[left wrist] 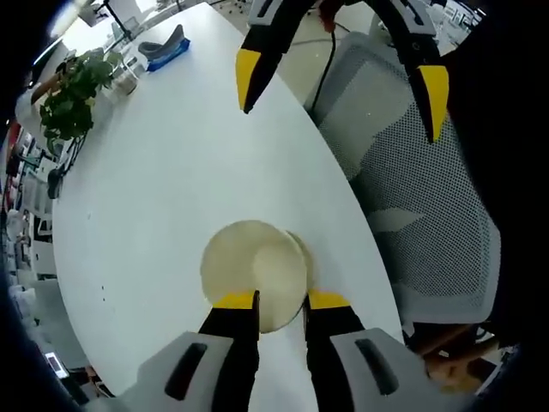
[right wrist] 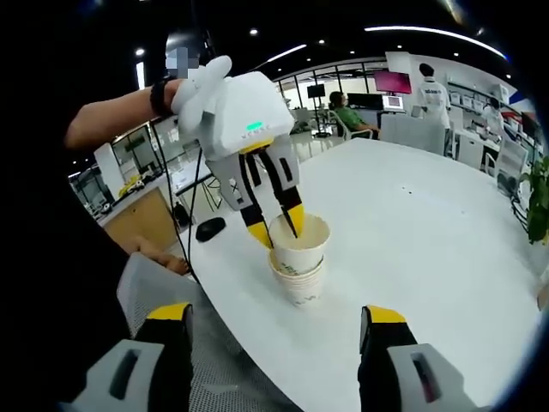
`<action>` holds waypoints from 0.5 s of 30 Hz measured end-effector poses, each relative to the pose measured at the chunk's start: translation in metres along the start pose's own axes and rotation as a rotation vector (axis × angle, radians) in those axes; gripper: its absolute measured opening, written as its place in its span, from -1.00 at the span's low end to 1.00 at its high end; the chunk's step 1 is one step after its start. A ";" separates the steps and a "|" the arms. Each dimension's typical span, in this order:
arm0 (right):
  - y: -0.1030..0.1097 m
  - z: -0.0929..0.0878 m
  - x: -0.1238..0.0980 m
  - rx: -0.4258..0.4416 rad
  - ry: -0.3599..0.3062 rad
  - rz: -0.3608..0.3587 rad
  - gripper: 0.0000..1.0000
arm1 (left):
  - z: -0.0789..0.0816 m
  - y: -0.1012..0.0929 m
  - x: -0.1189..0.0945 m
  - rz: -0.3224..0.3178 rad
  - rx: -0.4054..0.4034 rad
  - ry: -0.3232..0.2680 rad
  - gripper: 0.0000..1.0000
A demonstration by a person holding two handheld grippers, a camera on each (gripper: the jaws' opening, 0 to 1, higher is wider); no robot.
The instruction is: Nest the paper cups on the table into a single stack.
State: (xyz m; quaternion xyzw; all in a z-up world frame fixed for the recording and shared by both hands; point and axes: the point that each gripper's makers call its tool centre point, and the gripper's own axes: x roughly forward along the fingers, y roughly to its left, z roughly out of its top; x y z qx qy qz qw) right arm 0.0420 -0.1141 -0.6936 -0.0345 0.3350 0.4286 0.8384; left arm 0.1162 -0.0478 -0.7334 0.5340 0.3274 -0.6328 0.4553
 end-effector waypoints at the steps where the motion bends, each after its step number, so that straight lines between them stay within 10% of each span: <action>1: 0.000 0.000 0.000 0.000 0.000 -0.001 0.61 | 0.000 0.000 -0.001 0.001 -0.001 -0.002 -0.65; 15: 0.006 0.006 0.006 -0.013 0.005 0.012 0.60 | -0.003 0.001 -0.024 0.034 -0.020 -0.035 -0.64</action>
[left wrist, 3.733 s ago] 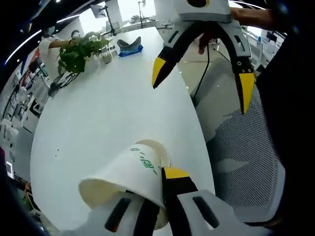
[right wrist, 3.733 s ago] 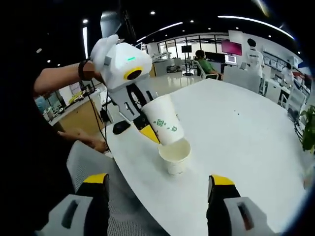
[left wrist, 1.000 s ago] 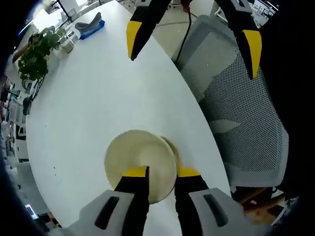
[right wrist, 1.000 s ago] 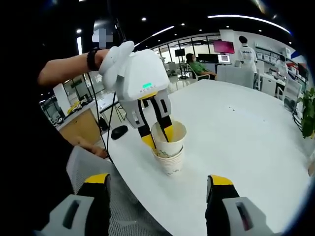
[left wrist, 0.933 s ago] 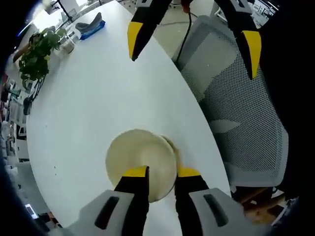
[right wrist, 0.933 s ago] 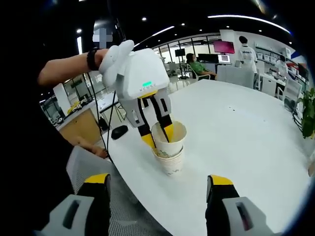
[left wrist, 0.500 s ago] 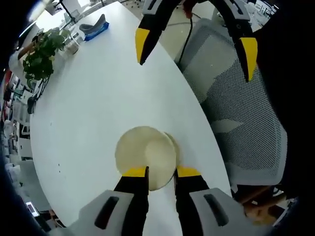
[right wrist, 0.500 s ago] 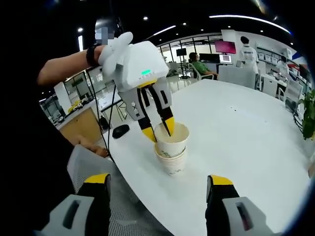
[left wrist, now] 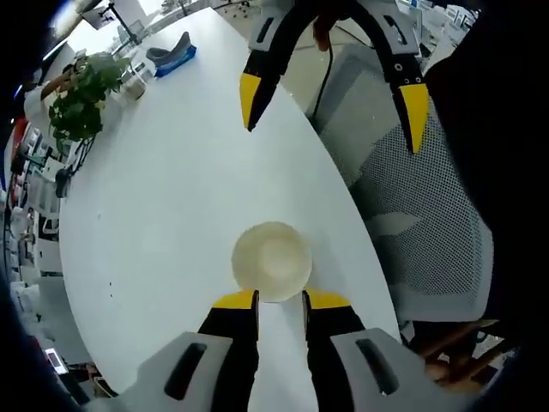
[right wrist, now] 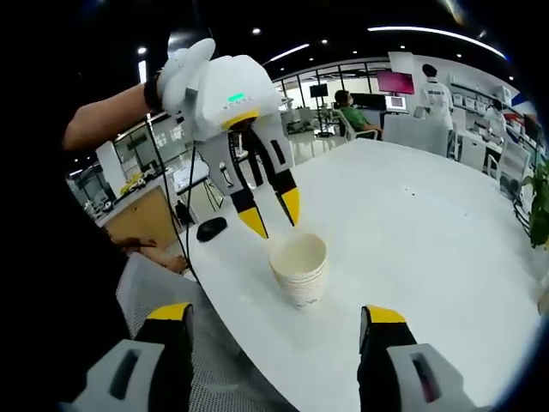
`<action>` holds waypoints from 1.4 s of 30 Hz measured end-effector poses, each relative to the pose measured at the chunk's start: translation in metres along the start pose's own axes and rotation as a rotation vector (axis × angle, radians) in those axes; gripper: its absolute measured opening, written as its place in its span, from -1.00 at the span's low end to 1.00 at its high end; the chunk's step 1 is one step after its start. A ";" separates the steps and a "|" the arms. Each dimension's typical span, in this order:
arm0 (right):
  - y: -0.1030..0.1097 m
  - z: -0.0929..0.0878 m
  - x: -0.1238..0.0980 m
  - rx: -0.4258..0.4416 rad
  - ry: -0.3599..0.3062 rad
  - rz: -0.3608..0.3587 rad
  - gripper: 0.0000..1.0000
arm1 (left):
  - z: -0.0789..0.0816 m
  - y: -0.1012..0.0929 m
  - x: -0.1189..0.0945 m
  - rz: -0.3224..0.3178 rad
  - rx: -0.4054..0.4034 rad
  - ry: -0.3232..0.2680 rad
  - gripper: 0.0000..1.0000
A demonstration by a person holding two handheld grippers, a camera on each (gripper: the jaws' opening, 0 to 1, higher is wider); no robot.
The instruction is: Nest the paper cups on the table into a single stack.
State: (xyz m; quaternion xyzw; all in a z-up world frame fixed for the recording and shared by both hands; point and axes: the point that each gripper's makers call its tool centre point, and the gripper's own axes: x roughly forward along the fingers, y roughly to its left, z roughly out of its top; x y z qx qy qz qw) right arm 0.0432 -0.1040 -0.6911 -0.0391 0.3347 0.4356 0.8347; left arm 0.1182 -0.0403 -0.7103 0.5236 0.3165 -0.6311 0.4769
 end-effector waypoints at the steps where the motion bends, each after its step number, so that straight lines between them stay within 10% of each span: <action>1: 0.001 0.001 0.001 -0.003 0.001 0.002 0.60 | 0.001 0.000 -0.003 0.008 -0.008 -0.008 -0.64; 22: -0.017 0.001 0.020 -0.047 0.023 -0.020 0.50 | -0.020 0.009 -0.008 0.145 -0.325 -0.270 -0.08; 42: -0.057 -0.024 0.074 -0.167 0.175 -0.019 0.32 | -0.033 -0.005 0.043 0.189 -0.525 -0.419 0.47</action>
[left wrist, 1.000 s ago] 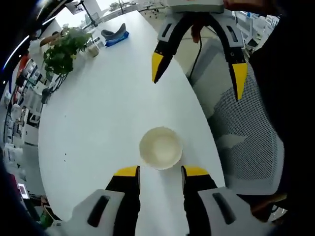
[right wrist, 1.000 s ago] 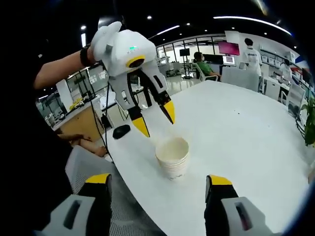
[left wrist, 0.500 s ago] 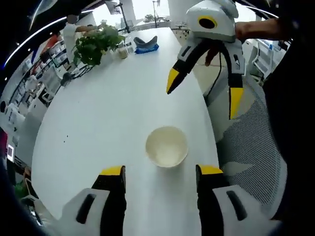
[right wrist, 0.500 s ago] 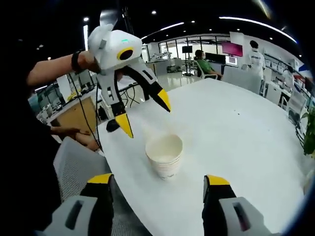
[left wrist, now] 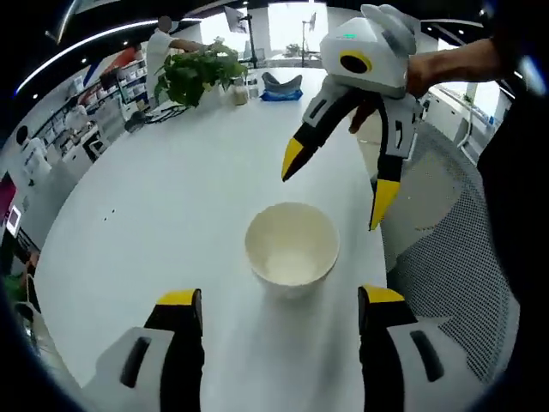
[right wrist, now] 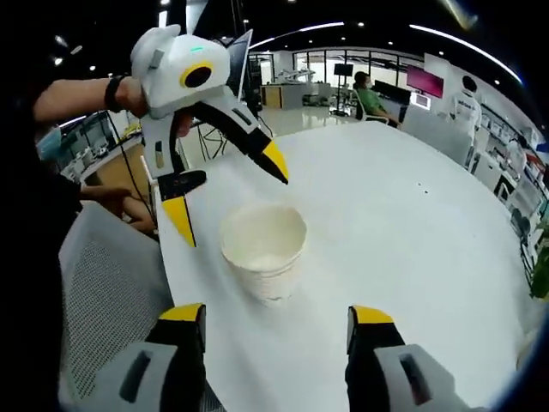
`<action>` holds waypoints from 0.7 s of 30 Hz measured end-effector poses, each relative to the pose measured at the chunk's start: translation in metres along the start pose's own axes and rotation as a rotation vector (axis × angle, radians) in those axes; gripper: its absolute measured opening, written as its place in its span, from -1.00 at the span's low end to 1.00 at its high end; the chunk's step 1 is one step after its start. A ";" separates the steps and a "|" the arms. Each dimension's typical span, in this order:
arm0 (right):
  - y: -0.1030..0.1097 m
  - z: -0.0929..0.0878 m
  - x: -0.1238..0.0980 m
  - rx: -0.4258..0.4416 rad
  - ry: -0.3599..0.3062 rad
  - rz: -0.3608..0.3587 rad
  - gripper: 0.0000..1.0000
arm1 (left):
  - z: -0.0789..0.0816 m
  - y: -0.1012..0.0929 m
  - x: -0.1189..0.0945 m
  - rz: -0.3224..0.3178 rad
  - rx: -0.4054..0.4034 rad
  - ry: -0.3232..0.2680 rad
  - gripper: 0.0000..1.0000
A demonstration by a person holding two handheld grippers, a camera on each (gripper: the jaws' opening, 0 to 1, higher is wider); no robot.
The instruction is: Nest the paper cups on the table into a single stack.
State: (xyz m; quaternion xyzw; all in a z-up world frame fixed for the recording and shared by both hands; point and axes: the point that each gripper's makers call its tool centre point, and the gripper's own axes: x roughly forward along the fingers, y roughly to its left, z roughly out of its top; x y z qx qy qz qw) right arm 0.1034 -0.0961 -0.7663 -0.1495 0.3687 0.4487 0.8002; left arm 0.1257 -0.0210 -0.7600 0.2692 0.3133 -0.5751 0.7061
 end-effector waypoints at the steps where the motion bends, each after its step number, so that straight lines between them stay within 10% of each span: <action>1: 0.000 0.000 0.001 0.000 0.000 0.003 0.31 | -0.001 -0.001 0.002 0.003 -0.005 -0.004 0.47; 21: -0.001 0.005 0.038 -0.064 0.029 0.061 -0.03 | -0.006 -0.009 0.038 -0.006 0.000 -0.039 0.00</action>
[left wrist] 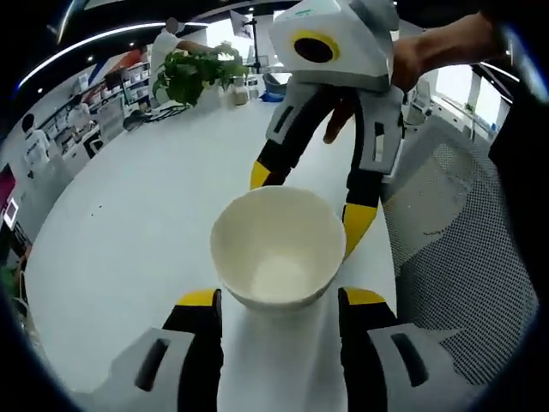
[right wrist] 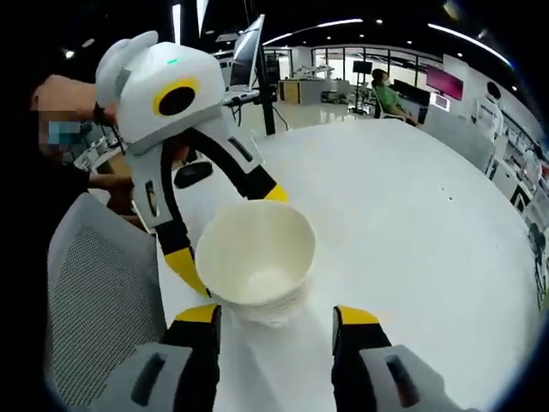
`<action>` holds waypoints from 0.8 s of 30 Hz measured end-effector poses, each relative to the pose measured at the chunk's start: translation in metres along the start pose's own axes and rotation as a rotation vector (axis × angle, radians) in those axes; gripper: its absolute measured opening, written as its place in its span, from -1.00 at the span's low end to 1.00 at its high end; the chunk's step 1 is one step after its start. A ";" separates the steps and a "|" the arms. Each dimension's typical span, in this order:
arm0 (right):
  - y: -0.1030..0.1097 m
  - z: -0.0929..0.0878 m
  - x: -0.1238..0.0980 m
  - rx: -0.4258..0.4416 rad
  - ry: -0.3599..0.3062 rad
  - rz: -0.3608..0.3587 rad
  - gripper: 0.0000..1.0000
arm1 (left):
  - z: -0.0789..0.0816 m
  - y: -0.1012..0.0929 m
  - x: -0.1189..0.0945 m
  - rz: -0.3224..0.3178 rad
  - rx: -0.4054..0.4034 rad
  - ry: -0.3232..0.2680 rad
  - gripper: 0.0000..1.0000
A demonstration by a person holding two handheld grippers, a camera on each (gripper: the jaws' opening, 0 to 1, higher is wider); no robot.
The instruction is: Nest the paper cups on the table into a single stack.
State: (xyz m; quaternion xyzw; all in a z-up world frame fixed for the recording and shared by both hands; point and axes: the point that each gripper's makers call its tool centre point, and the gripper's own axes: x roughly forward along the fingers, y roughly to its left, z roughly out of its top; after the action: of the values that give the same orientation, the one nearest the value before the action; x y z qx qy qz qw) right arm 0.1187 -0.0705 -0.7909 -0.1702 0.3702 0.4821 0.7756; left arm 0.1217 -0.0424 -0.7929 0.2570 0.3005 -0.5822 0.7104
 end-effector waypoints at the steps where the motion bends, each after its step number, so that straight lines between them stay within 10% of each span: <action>1: 0.000 0.001 0.001 -0.005 0.001 0.001 -0.05 | 0.001 -0.001 0.000 -0.004 0.002 0.000 -0.07; 14: 0.008 0.007 0.009 -0.054 0.007 0.055 -0.18 | 0.006 -0.001 0.000 -0.024 0.022 -0.009 -0.23; 24: -0.019 0.031 0.008 -0.085 0.004 0.052 -0.19 | 0.013 0.037 -0.006 -0.002 0.024 -0.020 -0.24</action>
State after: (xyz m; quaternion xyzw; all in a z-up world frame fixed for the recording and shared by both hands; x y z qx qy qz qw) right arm 0.1499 -0.0548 -0.7776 -0.1942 0.3551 0.5170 0.7543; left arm 0.1590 -0.0406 -0.7789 0.2593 0.2870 -0.5889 0.7096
